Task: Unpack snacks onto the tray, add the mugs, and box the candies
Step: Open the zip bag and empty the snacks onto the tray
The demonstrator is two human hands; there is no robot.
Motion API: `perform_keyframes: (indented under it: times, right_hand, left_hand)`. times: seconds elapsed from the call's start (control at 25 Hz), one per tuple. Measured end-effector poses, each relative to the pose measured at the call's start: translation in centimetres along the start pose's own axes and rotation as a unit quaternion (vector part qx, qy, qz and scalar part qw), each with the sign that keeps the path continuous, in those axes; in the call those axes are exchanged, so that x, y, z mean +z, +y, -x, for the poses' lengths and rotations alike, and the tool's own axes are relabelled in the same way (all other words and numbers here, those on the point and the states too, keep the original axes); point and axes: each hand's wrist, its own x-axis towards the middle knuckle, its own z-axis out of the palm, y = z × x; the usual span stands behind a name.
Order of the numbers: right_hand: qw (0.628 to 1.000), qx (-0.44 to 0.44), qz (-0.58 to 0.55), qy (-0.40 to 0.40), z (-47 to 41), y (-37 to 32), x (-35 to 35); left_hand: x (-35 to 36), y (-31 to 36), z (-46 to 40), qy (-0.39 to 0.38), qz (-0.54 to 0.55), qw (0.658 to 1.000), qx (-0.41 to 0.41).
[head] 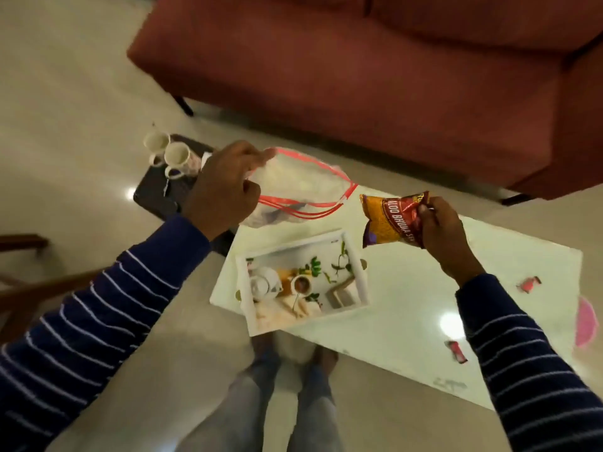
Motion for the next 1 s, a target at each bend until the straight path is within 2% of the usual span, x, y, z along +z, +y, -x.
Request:
perform_keyframes:
  times: [0.24,0.48,0.52,0.6,0.68,0.72,0.76,0.84,0.92,1.0]
  right_hand:
    - [0.992,0.043,0.075,-0.094,-1.7,12.5,13.4]
    - [0.981,0.1,0.106,-0.128,-4.8,16.1,19.7]
    - [0.981,0.117,0.103,-0.111,-4.5,15.8,19.7]
    - [0.99,0.121,0.071,-0.014,-2.9,13.4,18.3]
    - [0.992,0.061,-0.04,0.106,0.0,8.5,15.1]
    - [0.985,0.012,-0.12,0.12,1.7,5.7,13.5]
    - [0.978,-0.048,-0.18,0.096,3.6,2.9,12.3]
    - [0.968,-0.14,-0.207,-0.023,6.8,-1.6,11.7]
    - [0.969,-0.15,-0.109,-0.163,8.3,-3.7,13.5]
    - [0.961,-0.132,0.041,-0.242,7.8,-3.6,16.7]
  left_hand:
    - [10.2,-3.7,4.2,-0.054,0.003,0.998,-0.011]
    - [15.3,-4.5,6.4,-0.094,0.009,0.995,-0.015]
    - [15.5,-4.6,6.7,-0.098,0.007,0.995,-0.021]
    - [15.7,-4.6,7.1,-0.102,0.012,0.994,-0.028]
    - [15.8,-4.3,7.6,-0.107,0.018,0.994,-0.031]
    - [15.9,-4.1,7.9,-0.109,0.018,0.994,-0.029]
    - [16.1,-4.0,8.1,-0.11,0.022,0.993,-0.025]
    - [16.5,-3.9,8.6,-0.114,0.038,0.993,-0.017]
    - [17.1,-3.6,9.0,-0.106,0.053,0.993,-0.016]
    - [17.5,-3.4,9.4,-0.094,0.07,0.993,-0.025]
